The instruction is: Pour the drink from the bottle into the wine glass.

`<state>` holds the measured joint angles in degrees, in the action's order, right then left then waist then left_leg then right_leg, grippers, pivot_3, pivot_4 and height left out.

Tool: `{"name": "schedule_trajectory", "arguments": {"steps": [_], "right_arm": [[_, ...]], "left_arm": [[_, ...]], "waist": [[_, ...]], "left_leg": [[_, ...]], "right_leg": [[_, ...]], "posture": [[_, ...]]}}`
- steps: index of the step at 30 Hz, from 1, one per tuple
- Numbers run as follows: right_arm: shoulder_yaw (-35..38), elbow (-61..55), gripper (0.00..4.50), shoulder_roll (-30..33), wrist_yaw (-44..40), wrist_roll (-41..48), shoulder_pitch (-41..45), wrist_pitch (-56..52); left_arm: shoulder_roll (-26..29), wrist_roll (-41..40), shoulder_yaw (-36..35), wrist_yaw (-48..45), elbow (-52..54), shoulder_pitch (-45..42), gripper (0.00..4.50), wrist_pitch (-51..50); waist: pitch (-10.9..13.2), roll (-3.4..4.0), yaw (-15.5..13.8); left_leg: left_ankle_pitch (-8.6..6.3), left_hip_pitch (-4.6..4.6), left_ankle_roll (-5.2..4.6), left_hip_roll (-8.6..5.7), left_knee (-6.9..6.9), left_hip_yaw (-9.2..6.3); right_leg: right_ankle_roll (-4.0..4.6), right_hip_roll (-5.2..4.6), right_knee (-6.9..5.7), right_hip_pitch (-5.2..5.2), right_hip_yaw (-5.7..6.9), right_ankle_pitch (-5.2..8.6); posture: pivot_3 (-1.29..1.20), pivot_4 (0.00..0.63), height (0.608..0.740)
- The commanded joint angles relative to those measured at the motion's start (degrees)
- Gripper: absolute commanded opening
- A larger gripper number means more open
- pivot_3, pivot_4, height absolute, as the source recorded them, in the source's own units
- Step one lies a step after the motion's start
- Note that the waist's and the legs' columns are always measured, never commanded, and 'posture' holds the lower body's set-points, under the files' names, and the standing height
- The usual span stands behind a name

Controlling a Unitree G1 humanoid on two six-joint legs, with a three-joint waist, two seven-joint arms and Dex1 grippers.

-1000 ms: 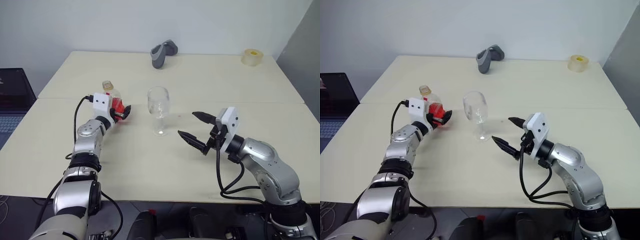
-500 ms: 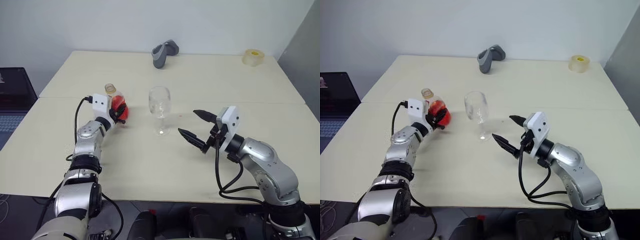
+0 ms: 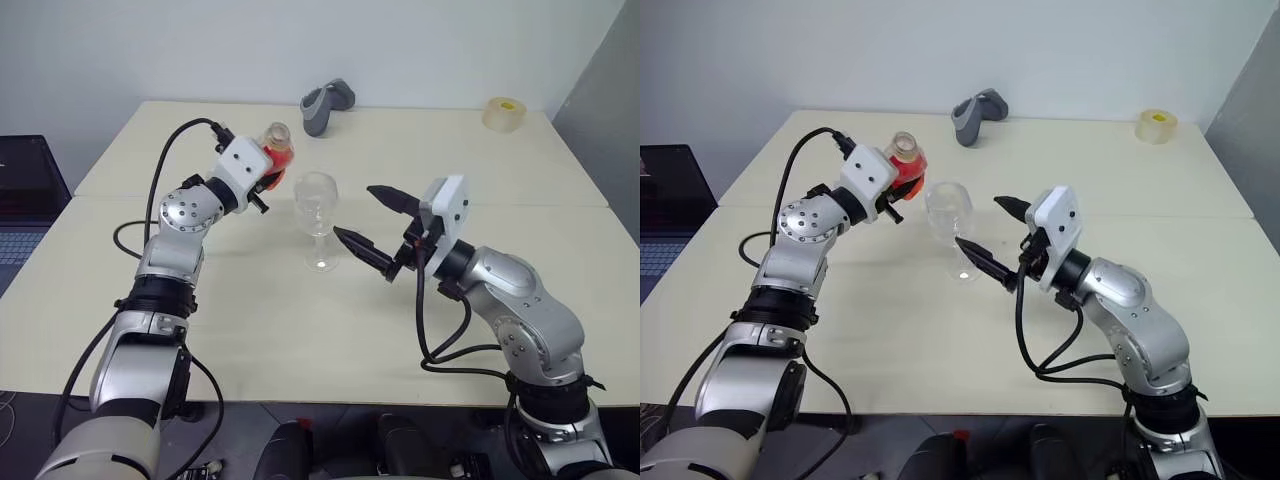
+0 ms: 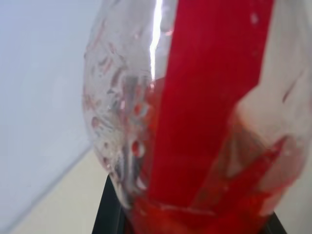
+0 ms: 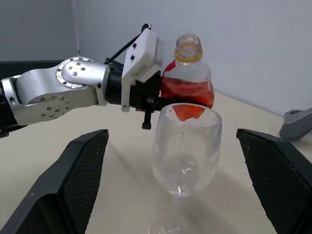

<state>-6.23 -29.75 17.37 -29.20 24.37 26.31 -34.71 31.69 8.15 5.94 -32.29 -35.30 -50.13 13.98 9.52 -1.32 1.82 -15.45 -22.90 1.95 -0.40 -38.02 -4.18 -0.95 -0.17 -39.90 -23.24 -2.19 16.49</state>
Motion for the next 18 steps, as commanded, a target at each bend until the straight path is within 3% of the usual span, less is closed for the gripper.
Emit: {"name": "schedule_trajectory", "arguments": {"steps": [1, 10, 18], "right_arm": [[-1.70, 0.35, 4.50, -1.31, 2.65, -1.69, 1.91, -0.48], [-2.83, 0.88, 4.50, -3.49, 5.27, -2.57, 2.80, -2.50], [-3.66, 1.13, 4.50, -4.06, 5.31, -2.95, 3.13, -2.67]], "left_arm": [[2.38, 6.20, 2.28, 4.38, -3.22, -4.40, 0.90, 8.39], [5.43, 17.26, 7.79, 13.43, -13.83, -10.77, 0.90, 22.17], [6.90, 24.13, 10.86, 21.01, -18.53, -14.67, 0.90, 27.42]], "waist": [[0.00, 0.00, -0.03], [0.00, 0.00, -0.06], [0.00, -0.01, -0.02]], "left_leg": [[0.00, 0.00, 0.00, -0.01, 0.00, 0.00], [-0.01, -0.06, -0.01, -0.04, 0.00, 0.02], [-0.01, -0.06, -0.02, -0.04, 0.00, 0.03]], "right_leg": [[0.00, 0.00, -0.01, -0.01, -0.01, 0.00], [0.00, -0.03, 0.01, -0.04, 0.01, 0.00], [-0.01, -0.02, 0.00, -0.05, 0.04, 0.00]], "posture": [[0.00, 0.150, 0.740], [0.00, 0.150, 0.740], [0.00, 0.150, 0.740]]}}
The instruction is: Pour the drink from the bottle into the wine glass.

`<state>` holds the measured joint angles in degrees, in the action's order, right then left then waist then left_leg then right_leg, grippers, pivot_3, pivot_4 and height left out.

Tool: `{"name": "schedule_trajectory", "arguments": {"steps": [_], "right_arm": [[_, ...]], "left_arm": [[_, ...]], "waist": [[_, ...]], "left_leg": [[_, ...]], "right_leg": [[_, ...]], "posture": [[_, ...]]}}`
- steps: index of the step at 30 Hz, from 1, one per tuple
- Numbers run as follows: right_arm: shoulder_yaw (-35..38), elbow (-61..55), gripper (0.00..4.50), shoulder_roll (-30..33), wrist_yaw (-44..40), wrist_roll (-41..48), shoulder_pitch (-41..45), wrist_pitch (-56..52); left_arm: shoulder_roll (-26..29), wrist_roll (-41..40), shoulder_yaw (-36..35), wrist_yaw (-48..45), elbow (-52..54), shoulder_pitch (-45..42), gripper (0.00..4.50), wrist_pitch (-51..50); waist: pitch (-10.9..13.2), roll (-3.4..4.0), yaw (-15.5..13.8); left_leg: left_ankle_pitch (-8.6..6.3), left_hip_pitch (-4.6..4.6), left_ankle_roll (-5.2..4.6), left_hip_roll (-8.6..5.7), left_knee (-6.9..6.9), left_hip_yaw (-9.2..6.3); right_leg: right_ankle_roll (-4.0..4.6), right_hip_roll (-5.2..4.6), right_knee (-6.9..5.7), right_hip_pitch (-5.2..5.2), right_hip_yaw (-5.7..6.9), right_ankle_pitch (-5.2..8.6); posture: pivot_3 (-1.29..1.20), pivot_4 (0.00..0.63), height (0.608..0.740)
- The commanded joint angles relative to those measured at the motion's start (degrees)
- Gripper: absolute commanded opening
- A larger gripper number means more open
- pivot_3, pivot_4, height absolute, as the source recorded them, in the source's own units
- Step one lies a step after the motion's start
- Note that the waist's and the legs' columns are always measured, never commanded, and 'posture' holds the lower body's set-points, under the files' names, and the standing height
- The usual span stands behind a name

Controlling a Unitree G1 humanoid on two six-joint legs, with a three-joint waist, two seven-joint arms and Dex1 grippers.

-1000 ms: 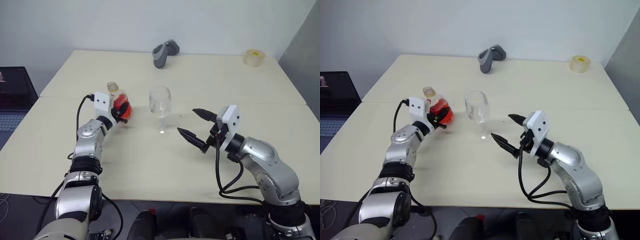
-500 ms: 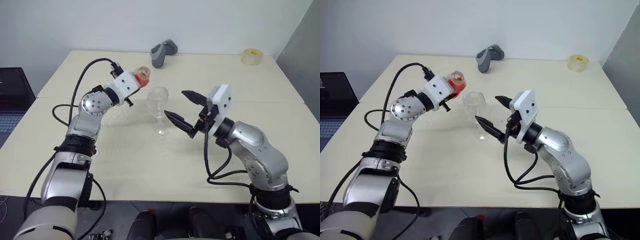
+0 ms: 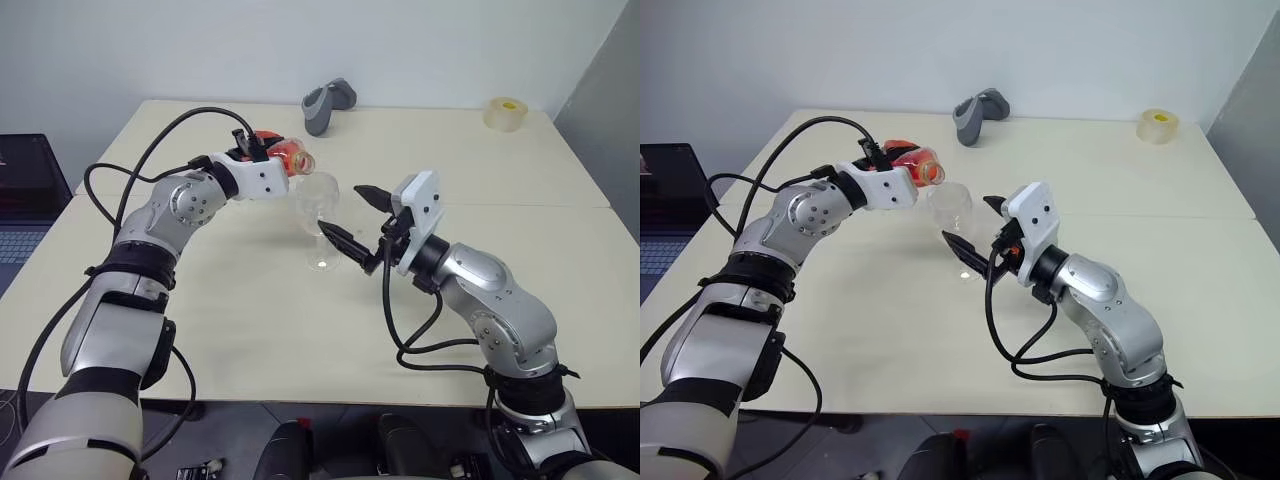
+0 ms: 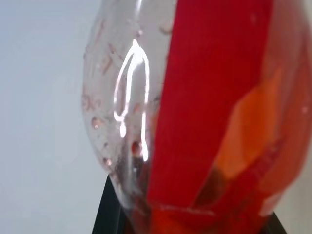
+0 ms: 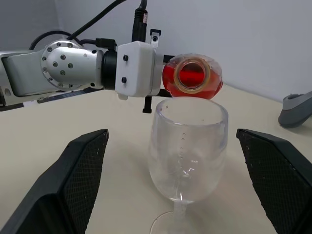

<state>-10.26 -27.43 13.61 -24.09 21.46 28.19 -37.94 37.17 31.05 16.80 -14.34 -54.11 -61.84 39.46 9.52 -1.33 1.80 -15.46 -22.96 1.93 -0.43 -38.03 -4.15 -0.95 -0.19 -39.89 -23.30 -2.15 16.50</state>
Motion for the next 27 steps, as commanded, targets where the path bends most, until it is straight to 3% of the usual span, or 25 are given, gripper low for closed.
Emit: {"name": "schedule_trajectory", "arguments": {"steps": [1, 9, 27], "right_arm": [[0.34, -1.13, 4.50, -0.36, 0.25, -0.07, 1.33, 0.55], [0.27, -0.93, 4.50, -0.90, 0.54, 0.25, 1.49, 0.53], [0.45, -0.49, 4.50, -1.39, 0.38, 0.38, 1.58, 0.57]], "left_arm": [[1.59, 2.01, 0.34, 4.01, -0.13, -3.39, 0.90, 2.09], [2.80, 8.15, 3.13, 11.47, -1.09, -5.92, 0.83, 2.54], [4.64, 13.63, 5.32, 19.48, -1.04, -7.89, 0.79, 3.25]], "waist": [[0.00, 0.00, 0.00], [0.00, 0.00, 0.01], [0.00, 0.00, 0.01]], "left_leg": [[0.00, 0.00, 0.00, 0.00, 0.00, 0.00], [0.00, 0.00, 0.00, 0.00, 0.00, 0.00], [0.00, 0.00, 0.00, 0.00, 0.00, 0.03]], "right_leg": [[0.00, 0.00, 0.00, 0.00, 0.00, 0.00], [0.00, 0.00, -0.01, -0.01, 0.02, 0.00], [0.00, 0.00, -0.03, -0.03, 0.04, 0.00]], "posture": [[0.00, 0.150, 0.740], [0.00, 0.150, 0.740], [0.00, 0.150, 0.740]]}}
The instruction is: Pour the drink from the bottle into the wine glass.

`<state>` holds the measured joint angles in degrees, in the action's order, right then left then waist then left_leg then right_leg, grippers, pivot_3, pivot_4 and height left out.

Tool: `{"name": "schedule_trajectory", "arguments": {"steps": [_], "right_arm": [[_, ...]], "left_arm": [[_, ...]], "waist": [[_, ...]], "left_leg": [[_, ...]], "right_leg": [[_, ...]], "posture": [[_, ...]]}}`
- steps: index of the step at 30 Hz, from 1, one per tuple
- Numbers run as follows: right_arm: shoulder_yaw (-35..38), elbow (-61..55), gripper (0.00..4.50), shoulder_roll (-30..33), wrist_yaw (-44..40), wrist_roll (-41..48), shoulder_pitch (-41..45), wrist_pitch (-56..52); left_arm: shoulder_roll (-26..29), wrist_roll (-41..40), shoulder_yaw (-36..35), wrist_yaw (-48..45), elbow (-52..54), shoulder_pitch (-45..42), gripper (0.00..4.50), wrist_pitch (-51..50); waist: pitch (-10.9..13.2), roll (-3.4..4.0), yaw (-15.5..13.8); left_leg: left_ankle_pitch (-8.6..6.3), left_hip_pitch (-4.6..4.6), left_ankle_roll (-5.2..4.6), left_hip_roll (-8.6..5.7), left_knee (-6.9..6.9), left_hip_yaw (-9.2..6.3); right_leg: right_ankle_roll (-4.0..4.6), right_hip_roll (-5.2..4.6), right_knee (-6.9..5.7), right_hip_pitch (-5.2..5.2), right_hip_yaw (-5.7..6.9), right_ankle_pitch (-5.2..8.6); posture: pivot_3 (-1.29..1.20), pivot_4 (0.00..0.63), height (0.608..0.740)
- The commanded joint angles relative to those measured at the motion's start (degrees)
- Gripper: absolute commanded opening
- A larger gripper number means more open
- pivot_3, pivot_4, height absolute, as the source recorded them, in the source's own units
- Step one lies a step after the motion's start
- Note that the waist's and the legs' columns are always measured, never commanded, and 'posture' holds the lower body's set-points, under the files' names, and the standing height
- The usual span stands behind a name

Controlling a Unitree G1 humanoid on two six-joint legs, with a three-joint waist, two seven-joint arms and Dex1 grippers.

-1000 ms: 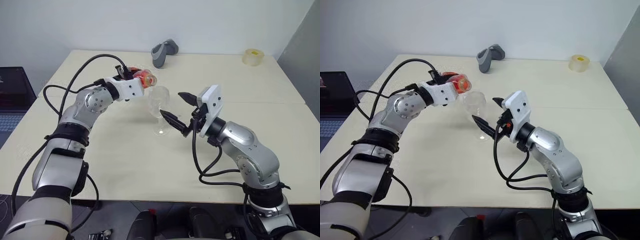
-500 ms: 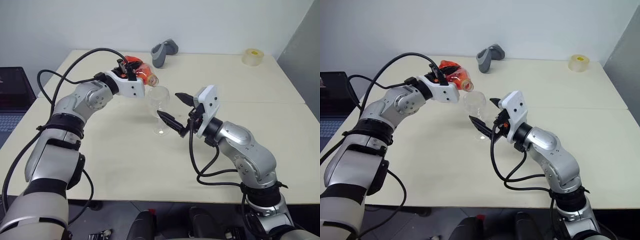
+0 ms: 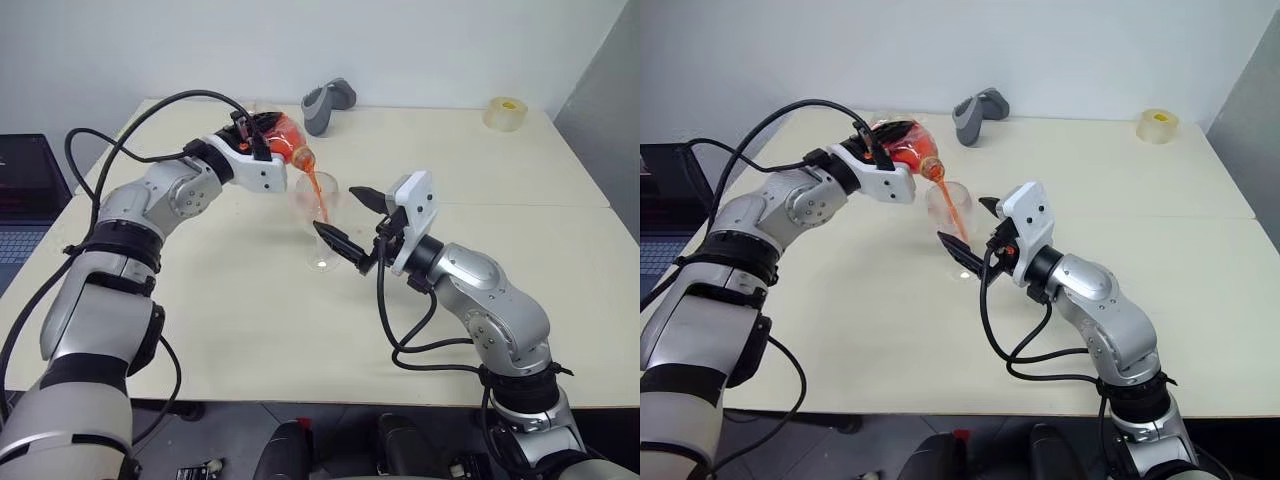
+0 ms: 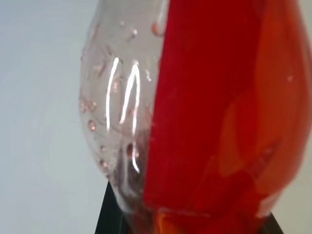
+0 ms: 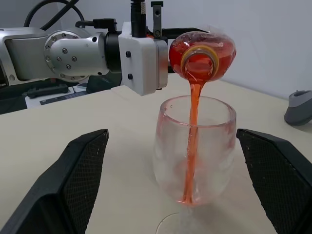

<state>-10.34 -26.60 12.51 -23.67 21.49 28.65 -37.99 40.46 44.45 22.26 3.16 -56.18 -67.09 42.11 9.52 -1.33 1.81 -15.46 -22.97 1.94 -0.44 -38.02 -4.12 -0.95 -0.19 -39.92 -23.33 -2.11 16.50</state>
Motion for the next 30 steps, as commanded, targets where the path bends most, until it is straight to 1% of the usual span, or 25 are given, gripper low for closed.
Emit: {"name": "schedule_trajectory", "arguments": {"steps": [1, 30], "right_arm": [[0.55, -1.34, 4.50, -0.31, -0.03, 0.38, 1.11, 0.60], [0.39, -1.93, 4.50, -0.35, -0.01, 0.63, 0.58, 0.07]], "left_arm": [[1.36, 0.34, -0.11, 2.10, 0.98, -2.68, 0.79, 0.67], [1.59, 2.18, 0.48, 4.08, 0.05, -3.22, 0.79, -0.05]], "waist": [[0.00, 0.00, 0.00], [0.00, 0.00, 0.00]], "left_leg": [[0.00, 0.00, 0.00, 0.00, 0.00, 0.00], [0.00, 0.00, 0.00, 0.00, 0.00, 0.02]], "right_leg": [[0.00, 0.00, 0.00, 0.00, 0.00, 0.00], [0.00, 0.00, -0.02, -0.01, 0.03, 0.00]], "posture": [[0.00, 0.150, 0.740], [0.00, 0.150, 0.740]]}}
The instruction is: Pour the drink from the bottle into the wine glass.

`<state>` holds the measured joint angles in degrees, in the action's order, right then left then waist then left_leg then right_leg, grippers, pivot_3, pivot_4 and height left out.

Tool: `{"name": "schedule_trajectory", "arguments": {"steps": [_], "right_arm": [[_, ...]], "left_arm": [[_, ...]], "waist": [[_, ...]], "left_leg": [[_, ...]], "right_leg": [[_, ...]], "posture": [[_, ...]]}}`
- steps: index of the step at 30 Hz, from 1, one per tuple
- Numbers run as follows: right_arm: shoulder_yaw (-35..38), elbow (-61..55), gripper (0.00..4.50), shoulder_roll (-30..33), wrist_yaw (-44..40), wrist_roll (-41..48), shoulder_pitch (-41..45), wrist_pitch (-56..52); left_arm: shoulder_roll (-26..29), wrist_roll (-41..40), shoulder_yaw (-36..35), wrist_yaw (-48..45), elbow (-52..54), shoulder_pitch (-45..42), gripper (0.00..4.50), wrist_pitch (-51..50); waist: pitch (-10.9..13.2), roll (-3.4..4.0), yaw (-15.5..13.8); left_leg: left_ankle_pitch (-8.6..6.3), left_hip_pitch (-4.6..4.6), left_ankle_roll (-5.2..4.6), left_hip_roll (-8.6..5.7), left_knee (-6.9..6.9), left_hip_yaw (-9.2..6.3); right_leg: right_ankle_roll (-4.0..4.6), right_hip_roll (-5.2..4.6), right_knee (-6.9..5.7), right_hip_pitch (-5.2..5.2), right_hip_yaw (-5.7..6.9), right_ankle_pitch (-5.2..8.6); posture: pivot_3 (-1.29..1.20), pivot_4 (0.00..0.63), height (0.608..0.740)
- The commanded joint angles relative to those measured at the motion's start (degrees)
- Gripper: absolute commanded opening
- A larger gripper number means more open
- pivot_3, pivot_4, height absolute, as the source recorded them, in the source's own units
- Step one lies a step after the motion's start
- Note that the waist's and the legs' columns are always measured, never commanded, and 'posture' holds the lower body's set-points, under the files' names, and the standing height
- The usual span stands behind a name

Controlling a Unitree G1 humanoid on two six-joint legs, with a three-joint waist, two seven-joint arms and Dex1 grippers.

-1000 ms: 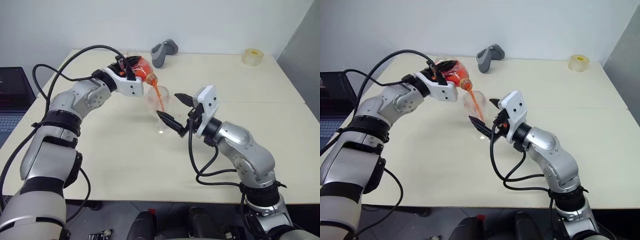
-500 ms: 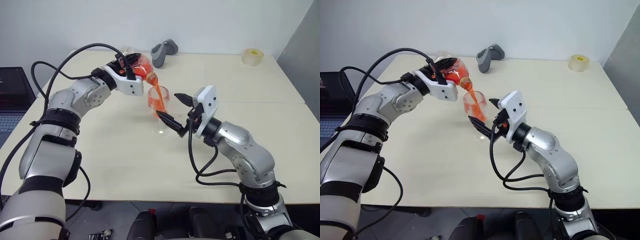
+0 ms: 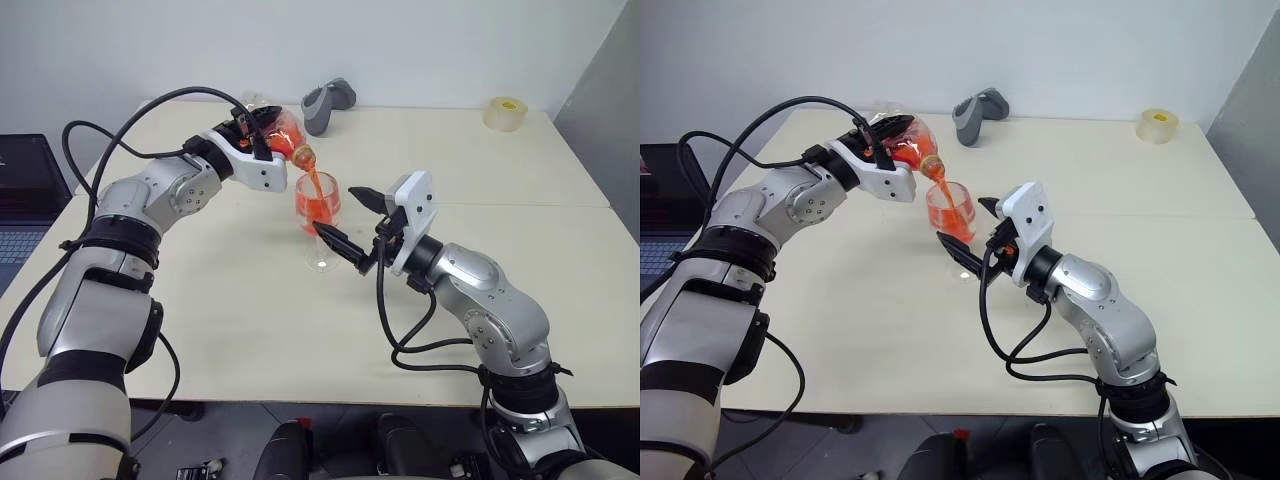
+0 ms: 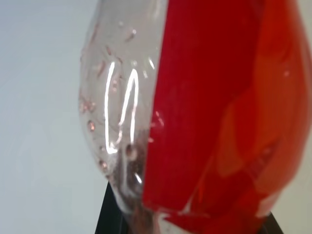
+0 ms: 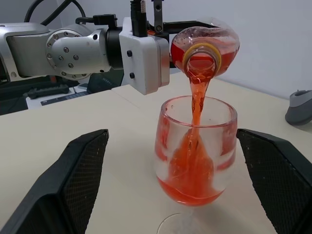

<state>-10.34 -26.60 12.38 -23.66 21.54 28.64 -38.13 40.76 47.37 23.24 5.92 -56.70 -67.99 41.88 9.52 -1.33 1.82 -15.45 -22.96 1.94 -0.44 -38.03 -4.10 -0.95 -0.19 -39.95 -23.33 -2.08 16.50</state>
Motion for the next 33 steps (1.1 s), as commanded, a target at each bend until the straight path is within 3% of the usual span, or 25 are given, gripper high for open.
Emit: {"name": "schedule_trajectory", "arguments": {"steps": [1, 10, 25, 33], "right_arm": [[0.37, -1.96, 4.50, -0.22, -0.01, 0.58, 0.56, 0.21], [0.49, -1.96, 4.50, -0.59, 0.11, 0.83, 0.66, -0.14], [0.15, -1.65, 4.50, -0.41, -0.60, 0.42, 0.73, 0.42], [0.29, -4.05, 4.50, 4.30, -5.05, 1.88, -0.18, -0.49]], "left_arm": [[1.31, -0.74, -0.50, 1.31, 0.59, -2.29, 0.79, 0.20], [0.40, -5.19, -2.48, -2.12, 0.86, -0.72, 0.77, 0.02], [-2.64, -21.92, -9.21, -17.03, 14.73, 9.10, 0.76, -5.55], [-6.37, -38.88, -19.81, -25.83, 24.92, 17.68, 0.76, -25.46]], "waist": [[0.00, 0.00, -0.01], [0.00, 0.00, 0.00], [0.00, 0.00, 0.04], [-0.01, 0.01, 0.10]], "left_leg": [[0.00, 0.00, 0.00, 0.00, 0.00, 0.00], [0.00, 0.00, 0.00, 0.00, 0.00, 0.00], [0.01, 0.00, 0.01, 0.01, -0.03, -0.01], [0.00, 0.02, 0.00, 0.03, -0.05, -0.04]], "right_leg": [[0.00, 0.00, 0.00, 0.00, 0.01, 0.00], [0.00, 0.00, -0.01, 0.00, 0.00, 0.00], [0.01, -0.01, -0.03, 0.00, -0.05, 0.00], [0.01, 0.00, -0.07, 0.00, -0.09, -0.01]], "posture": [[0.00, 0.150, 0.740], [0.00, 0.150, 0.740], [0.00, 0.150, 0.740], [0.00, 0.150, 0.740]]}}
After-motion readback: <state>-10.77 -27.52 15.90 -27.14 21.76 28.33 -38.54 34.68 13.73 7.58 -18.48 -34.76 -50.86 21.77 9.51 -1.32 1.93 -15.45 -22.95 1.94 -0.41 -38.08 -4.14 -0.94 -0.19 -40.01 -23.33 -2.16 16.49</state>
